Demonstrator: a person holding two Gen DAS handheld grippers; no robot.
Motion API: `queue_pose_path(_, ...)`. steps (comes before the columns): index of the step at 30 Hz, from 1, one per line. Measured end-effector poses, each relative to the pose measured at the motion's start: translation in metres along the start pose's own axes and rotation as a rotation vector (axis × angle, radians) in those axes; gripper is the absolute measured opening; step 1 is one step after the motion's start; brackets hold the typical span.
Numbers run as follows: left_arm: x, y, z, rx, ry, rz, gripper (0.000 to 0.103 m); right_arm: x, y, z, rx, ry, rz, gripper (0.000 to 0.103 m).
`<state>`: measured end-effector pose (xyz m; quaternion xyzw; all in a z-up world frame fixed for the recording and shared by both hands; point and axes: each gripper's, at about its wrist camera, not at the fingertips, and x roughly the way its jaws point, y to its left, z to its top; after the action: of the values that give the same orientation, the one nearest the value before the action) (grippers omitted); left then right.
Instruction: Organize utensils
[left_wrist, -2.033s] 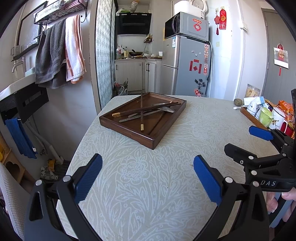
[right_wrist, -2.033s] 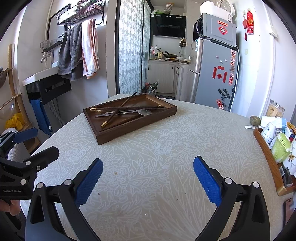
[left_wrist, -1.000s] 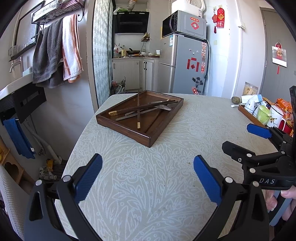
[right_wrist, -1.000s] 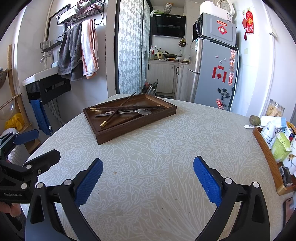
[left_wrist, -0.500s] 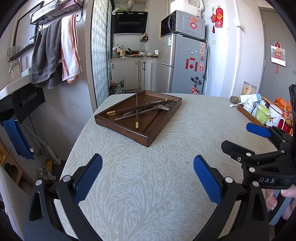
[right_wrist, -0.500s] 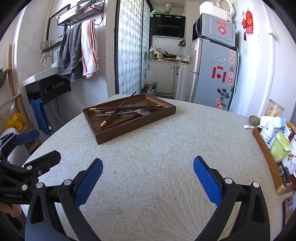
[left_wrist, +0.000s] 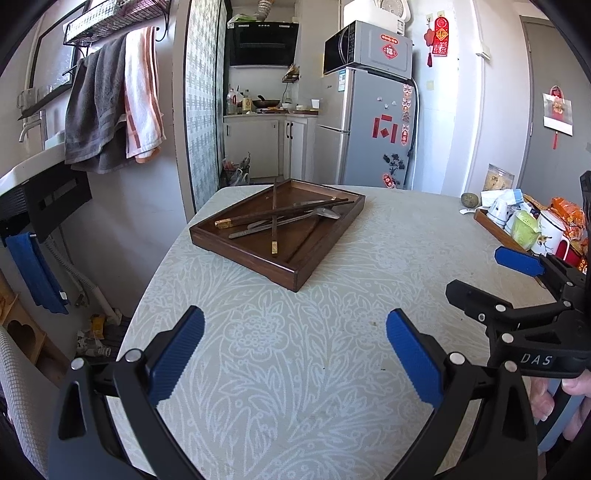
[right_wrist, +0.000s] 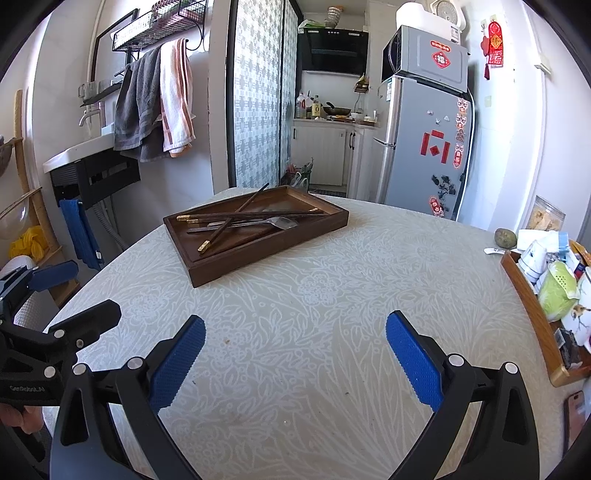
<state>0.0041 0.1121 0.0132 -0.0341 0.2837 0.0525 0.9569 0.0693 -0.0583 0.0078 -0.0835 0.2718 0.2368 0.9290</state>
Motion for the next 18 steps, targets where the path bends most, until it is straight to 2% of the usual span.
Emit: queue_pose_path(18, -0.0012, -0.005, -0.0007, 0.022, -0.006, -0.008, 0.1, 0.0012, 0.0014, -0.001, 0.003, 0.003, 0.0, 0.099)
